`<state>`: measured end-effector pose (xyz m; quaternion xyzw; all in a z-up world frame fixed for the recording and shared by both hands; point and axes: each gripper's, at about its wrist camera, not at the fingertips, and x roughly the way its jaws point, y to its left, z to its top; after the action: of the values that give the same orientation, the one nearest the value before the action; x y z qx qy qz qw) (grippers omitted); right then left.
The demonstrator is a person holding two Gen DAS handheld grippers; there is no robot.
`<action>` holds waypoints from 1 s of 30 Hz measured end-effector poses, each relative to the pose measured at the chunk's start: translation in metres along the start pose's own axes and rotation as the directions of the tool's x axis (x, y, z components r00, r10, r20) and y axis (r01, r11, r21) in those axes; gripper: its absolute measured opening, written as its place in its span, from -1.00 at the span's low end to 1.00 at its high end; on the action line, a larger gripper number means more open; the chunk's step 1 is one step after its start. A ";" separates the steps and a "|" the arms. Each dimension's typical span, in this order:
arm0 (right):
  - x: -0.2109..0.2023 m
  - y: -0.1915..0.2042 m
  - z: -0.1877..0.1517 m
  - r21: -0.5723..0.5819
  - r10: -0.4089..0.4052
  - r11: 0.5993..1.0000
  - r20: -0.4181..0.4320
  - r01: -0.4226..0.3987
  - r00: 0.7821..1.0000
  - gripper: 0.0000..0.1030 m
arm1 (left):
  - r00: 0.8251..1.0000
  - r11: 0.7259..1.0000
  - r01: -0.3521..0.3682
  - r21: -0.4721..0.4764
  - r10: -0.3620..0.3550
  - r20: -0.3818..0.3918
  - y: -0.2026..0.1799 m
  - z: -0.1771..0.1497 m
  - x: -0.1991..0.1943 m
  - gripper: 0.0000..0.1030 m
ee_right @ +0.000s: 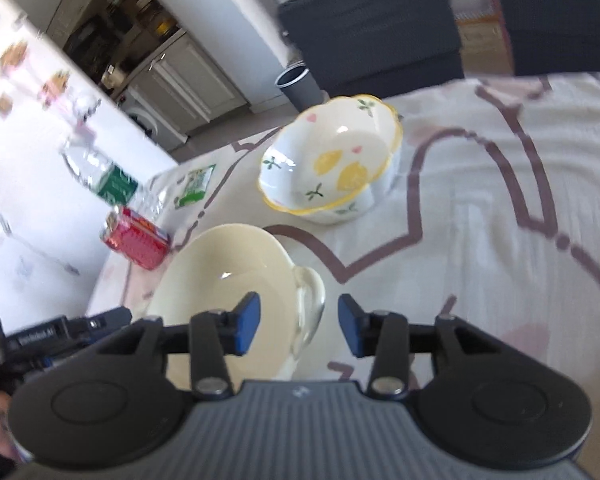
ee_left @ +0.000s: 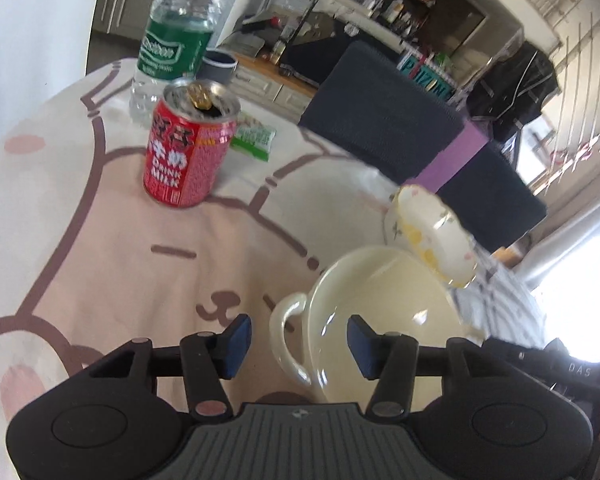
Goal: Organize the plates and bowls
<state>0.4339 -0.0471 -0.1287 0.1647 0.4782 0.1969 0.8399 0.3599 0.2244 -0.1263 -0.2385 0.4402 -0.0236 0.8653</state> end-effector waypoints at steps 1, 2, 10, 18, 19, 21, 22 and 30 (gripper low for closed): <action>0.004 0.004 0.002 -0.031 -0.016 0.999 -0.007 0.016 1.000 -0.04 | 1.000 1.000 -0.006 -0.003 0.006 -0.006 -0.001 -0.001 0.003 0.03; 0.008 0.009 0.004 -0.059 -0.033 0.998 -0.018 0.032 0.999 -0.04 | 1.000 1.000 -0.010 -0.010 0.010 -0.007 -0.002 -0.001 0.005 0.02; 0.040 0.019 0.007 -0.133 -0.113 0.986 -0.082 0.102 0.990 -0.46 | 0.998 0.999 -0.043 0.001 0.043 -0.047 0.004 -0.001 0.021 -0.38; 0.048 0.009 0.007 -0.112 -0.071 0.992 -0.101 0.059 0.992 -0.50 | 0.997 0.999 -0.015 0.032 0.017 -0.071 0.003 0.001 0.029 -0.49; 0.047 0.009 0.008 -0.109 -0.070 0.992 -0.106 0.059 0.992 -0.50 | 0.997 0.999 -0.017 0.037 0.019 -0.074 0.002 0.001 0.030 -0.49; 0.047 0.008 0.009 -0.094 -0.069 0.994 -0.118 0.058 0.991 -0.52 | 0.997 0.999 -0.007 0.039 0.010 -0.082 0.004 0.002 0.033 -0.49; 0.046 0.007 0.010 -0.085 -0.067 0.995 -0.122 0.057 0.990 -0.52 | 0.996 0.999 0.001 0.042 0.002 -0.088 0.005 0.003 0.034 -0.49; 0.048 0.008 0.008 -0.087 -0.071 0.994 -0.117 0.061 0.991 -0.52 | 0.994 0.994 0.041 0.105 -0.030 -0.105 0.004 0.005 0.037 -0.50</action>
<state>0.4622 -0.0177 -0.1565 0.1016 0.5243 0.1983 0.8219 0.3857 0.2209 -0.1538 -0.1979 0.4780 -0.0747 0.8525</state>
